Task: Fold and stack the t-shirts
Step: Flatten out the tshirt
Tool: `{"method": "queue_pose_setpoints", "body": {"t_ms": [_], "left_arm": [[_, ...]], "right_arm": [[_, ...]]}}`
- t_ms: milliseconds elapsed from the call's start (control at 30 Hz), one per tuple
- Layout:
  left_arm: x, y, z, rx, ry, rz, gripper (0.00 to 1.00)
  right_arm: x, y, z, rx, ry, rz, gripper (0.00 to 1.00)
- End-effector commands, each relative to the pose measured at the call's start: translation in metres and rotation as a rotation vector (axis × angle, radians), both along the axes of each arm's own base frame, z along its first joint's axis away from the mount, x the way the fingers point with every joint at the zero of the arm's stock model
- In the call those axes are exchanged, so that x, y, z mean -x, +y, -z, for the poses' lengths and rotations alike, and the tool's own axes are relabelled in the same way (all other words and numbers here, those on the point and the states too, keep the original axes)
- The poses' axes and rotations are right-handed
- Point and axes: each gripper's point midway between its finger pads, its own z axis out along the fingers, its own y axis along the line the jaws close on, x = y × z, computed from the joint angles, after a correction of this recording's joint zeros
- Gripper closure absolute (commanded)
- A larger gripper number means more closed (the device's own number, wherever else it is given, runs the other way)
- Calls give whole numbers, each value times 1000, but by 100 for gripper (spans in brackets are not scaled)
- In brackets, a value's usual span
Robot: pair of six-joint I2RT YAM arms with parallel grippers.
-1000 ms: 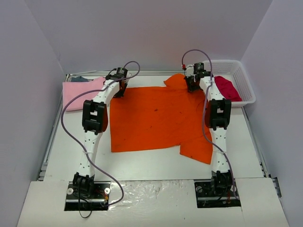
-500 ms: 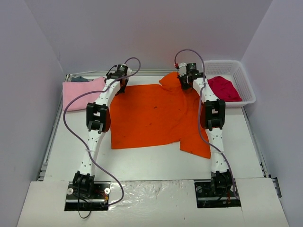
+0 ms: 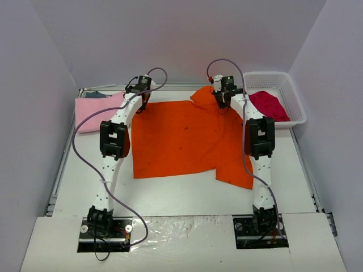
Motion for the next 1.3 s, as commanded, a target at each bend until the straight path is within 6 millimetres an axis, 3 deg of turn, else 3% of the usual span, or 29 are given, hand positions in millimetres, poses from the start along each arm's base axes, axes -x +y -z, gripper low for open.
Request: {"method": "queue_pose_setpoints", "body": {"t_ms": [0, 33, 67, 100, 200, 233, 267, 300, 333, 367, 400, 433, 467, 500, 533, 567, 600, 633, 733, 900, 1100, 1267], "left_arm": [[6, 9, -132, 4, -226, -30, 98], [13, 10, -141, 4, -228, -32, 98], [23, 10, -166, 17, -259, -30, 98], [34, 10, -159, 18, -221, -24, 98], [73, 0, -168, 71, -161, 74, 98], [89, -3, -185, 85, -175, 116, 98], [108, -11, -157, 90, -87, 184, 98], [121, -20, -149, 47, -53, 265, 98], [138, -21, -159, 28, -64, 303, 98], [149, -25, -152, 2, -50, 345, 98], [176, -22, -113, -56, 53, 411, 98], [195, -33, -118, -79, 33, 473, 98], [203, -38, -112, -104, 12, 510, 98], [230, -30, -74, -174, 95, 549, 98], [245, -41, -75, -194, 68, 605, 98], [250, -46, -69, -212, 47, 625, 98], [259, -44, -59, -243, 60, 633, 98], [278, -47, -36, -257, 106, 670, 98], [302, -47, 0, -275, 185, 708, 98], [320, -48, 35, -321, 232, 755, 95], [336, -54, 49, -247, 277, 758, 94], [343, -52, 37, -229, 283, 757, 93]], "right_arm": [[-10, -2, -110, 5, -239, 20, 100], [-7, -2, -111, 6, -234, 18, 100], [-2, -4, -119, 9, -241, 20, 100], [6, -4, -108, 16, -208, 14, 100], [32, -4, -90, 47, -109, -40, 100], [42, -4, -90, 52, -84, -60, 100], [62, -5, -71, 61, -4, -87, 100], [73, -7, -67, 76, 25, -111, 100], [85, -8, -80, 75, 21, -129, 99], [100, -6, -77, 61, 53, -157, 96], [126, -9, -60, 59, 120, -177, 92], [141, -9, -80, 63, 97, -215, 83], [158, -12, -79, 61, 125, -227, 78], [171, -14, -80, 62, 136, -236, 75], [195, -20, -82, 71, 158, -252, 73], [205, -22, -81, 72, 168, -252, 71], [215, -25, -80, 71, 178, -249, 70], [233, -29, -76, 72, 199, -248, 71], [255, -35, -72, 69, 218, -231, 71], [266, -44, -70, 52, 226, -181, 70], [271, -51, -59, 24, 259, -146, 69], [272, -58, -53, 16, 277, -124, 67]]}}
